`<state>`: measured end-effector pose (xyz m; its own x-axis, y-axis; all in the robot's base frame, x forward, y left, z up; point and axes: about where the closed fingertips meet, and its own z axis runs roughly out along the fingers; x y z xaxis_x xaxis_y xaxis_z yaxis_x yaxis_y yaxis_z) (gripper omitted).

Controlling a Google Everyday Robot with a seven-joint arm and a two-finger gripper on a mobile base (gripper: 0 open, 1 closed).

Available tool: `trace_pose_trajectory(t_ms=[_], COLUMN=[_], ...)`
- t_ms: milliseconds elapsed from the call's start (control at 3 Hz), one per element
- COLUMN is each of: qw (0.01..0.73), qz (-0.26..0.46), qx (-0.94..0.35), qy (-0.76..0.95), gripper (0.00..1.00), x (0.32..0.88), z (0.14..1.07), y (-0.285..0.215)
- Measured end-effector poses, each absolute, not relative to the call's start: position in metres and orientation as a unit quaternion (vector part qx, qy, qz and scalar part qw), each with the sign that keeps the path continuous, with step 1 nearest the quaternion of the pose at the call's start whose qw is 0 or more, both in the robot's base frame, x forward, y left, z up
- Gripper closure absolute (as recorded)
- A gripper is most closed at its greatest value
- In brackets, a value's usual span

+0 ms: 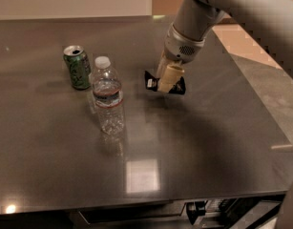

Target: Move rxbar chocolate near green can

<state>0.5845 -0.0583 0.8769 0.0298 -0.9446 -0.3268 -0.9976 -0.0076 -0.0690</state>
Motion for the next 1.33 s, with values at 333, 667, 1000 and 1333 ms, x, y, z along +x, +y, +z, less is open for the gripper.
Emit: trace_pose_trajectory(t_ms=[333,667,1000,1333], qw=[0.152,0.161,0.168,0.172], qz=[0.095,0.097,0.105,0.11], qx=[-0.709,-0.715,-0.717,-0.724], qy=[0.682,0.673,0.668,0.659], gripper=[1.0,1.0,1.0,1.0], x=[0.607,0.625,0.639,0.644], z=[0.879,0.877,0.875,0.871], y=[-0.031,-0.003,0.023,0.048])
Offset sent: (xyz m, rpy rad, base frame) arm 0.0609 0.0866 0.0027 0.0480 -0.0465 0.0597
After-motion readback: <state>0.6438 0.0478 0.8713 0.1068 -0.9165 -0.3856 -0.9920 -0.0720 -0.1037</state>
